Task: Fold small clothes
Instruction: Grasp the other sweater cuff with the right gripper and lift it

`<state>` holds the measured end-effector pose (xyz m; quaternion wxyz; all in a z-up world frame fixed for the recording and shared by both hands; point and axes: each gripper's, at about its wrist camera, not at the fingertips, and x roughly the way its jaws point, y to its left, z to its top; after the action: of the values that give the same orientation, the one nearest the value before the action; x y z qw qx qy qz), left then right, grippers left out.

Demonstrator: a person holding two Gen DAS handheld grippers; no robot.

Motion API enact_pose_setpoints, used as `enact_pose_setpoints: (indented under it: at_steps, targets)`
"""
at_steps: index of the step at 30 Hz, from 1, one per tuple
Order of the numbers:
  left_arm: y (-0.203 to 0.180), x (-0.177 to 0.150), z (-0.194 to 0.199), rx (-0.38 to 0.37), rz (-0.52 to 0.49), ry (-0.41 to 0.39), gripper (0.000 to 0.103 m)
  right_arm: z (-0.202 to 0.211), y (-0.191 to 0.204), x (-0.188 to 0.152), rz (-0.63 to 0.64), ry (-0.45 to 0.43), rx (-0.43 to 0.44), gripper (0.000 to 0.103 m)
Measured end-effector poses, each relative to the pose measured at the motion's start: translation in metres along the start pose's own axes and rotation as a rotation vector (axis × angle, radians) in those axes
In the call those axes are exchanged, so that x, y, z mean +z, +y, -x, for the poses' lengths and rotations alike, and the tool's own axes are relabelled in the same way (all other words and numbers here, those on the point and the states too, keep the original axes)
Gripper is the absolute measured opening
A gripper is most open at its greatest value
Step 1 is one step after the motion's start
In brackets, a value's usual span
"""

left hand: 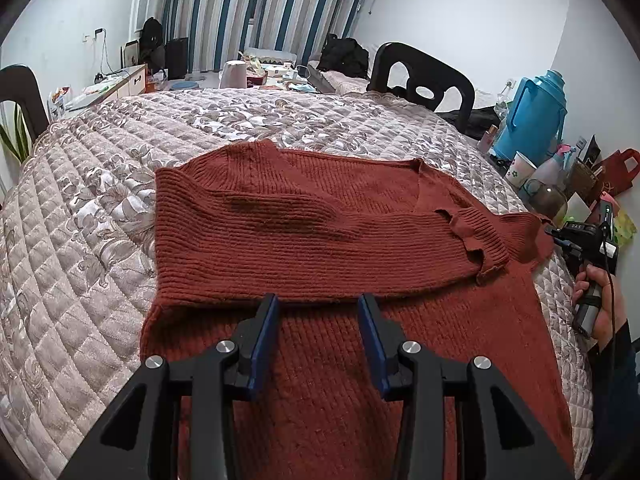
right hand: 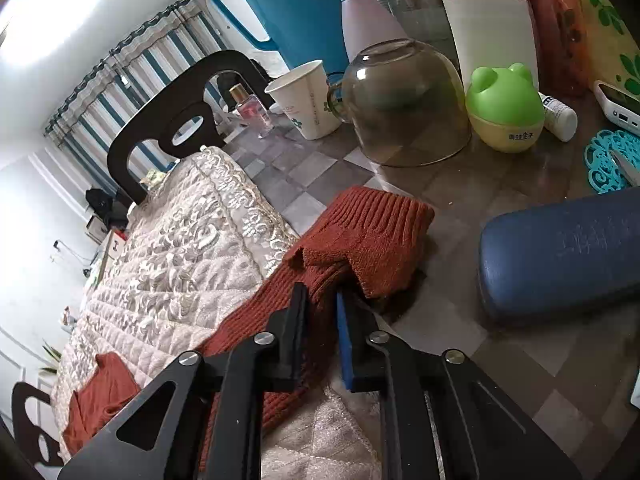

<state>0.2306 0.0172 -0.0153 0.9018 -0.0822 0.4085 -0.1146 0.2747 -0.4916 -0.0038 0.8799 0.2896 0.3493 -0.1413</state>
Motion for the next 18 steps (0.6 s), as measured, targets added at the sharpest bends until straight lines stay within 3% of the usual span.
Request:
enact_pose_setpoints:
  at_steps: [4, 10, 14, 18]
  targets:
    - [0.005, 0.001, 0.009, -0.001, 0.008, -0.022, 0.043, 0.026, 0.017, -0.003, 0.035, -0.07, 0.061, 0.011]
    - [0.017, 0.002, 0.027, -0.008, 0.041, -0.063, 0.043, 0.082, 0.099, -0.02, 0.219, -0.141, 0.228, 0.012]
    - [0.027, 0.0, 0.04, -0.005, 0.061, -0.086, 0.043, 0.104, 0.174, -0.06, 0.407, -0.131, 0.337, 0.012]
    - [0.044, -0.004, 0.053, 0.014, 0.092, -0.106, 0.043, 0.094, 0.244, -0.125, 0.622, -0.043, 0.423, 0.012]
